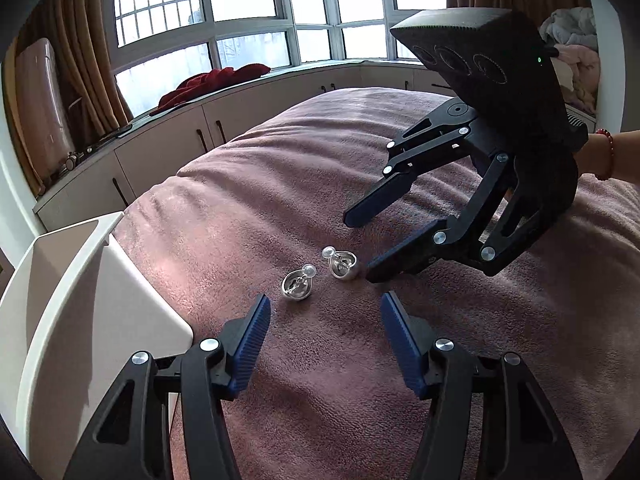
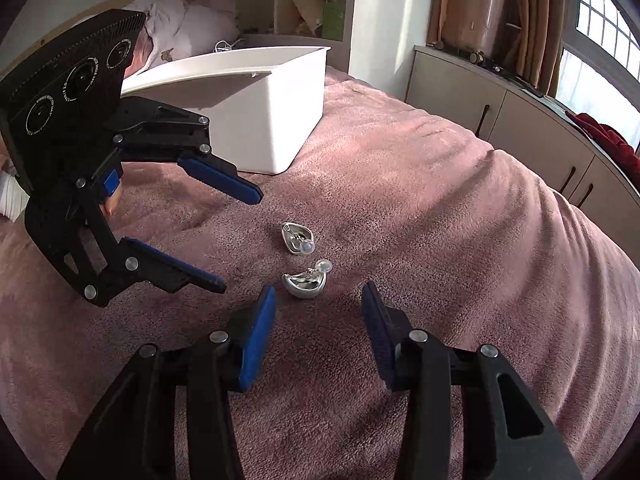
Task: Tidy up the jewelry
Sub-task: 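Grasp one silver earring with left tool while right tool grasps the other, then lift and carry both silver earrings over the white box with both tools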
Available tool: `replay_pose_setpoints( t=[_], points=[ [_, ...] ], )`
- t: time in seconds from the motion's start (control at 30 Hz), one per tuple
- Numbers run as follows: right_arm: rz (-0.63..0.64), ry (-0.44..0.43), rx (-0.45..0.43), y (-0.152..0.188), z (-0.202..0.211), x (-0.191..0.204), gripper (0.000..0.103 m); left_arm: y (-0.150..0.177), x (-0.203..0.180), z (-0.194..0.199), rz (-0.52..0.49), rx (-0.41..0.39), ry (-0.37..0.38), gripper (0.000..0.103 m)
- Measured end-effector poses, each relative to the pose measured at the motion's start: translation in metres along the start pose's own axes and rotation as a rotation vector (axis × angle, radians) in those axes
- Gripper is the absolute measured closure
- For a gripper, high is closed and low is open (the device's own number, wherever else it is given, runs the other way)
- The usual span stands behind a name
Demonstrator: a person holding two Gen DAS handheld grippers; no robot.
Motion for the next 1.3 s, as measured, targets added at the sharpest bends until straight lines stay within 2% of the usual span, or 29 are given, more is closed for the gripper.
replay_pose_setpoints(
  t=[0.13,0.27,0.33,0.4,0.47,0.53,0.77,1.0,1.03,1.1,1.13,1.23,1.3],
  points=[
    [0.006,-0.003,0.001,0.001,-0.006,-0.003,0.063,0.0,0.006,-0.016,0.022,0.036,0.032,0.053],
    [0.001,-0.019,0.003,0.003,-0.01,-0.005,0.074,-0.002,0.008,-0.027,0.039,0.05,0.033,0.054],
    [0.015,-0.027,0.005,0.004,-0.012,-0.003,0.081,-0.002,0.008,-0.032,0.047,0.061,0.034,0.058],
    [0.024,-0.019,0.009,0.006,-0.014,-0.001,0.081,-0.002,0.01,-0.038,0.056,0.076,0.033,0.064],
    [0.021,-0.02,0.004,0.007,-0.014,-0.002,0.081,-0.003,0.013,-0.042,0.073,0.086,0.03,0.074],
    [0.018,-0.019,-0.003,0.007,-0.014,-0.003,0.081,-0.004,0.015,-0.044,0.078,0.087,0.028,0.078],
    [0.024,-0.003,-0.01,0.008,-0.012,-0.002,0.082,-0.008,0.009,-0.05,0.04,0.092,0.005,0.079],
    [0.004,0.002,-0.022,0.002,0.002,-0.001,0.083,-0.018,0.007,-0.036,0.022,0.079,0.006,0.079],
    [0.002,0.005,-0.02,0.002,0.005,0.0,0.085,-0.02,0.006,-0.033,0.019,0.075,0.009,0.079],
    [0.002,0.014,-0.009,0.001,0.011,0.002,0.1,-0.026,0.004,-0.021,0.011,0.06,0.017,0.079],
    [0.003,0.019,-0.002,0.001,0.014,0.004,0.102,-0.028,0.003,-0.016,0.004,0.054,0.017,0.079],
    [0.0,0.031,0.023,0.0,0.02,0.008,0.101,-0.034,0.003,0.001,-0.007,0.036,0.011,0.079],
    [-0.003,0.05,0.022,-0.003,0.022,0.011,0.096,-0.034,0.006,0.009,0.013,0.032,-0.003,0.079]
  ],
)
Point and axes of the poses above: each gripper's, at about its wrist camera, not at the fingertips, and z roughly against the way its jaws point, x to its left, y to its underside, the point moved 5 cm from there along -z, roughly the way its jaws point, and after that the axes turned 12 degrees about -y, right-handed, at the moved point
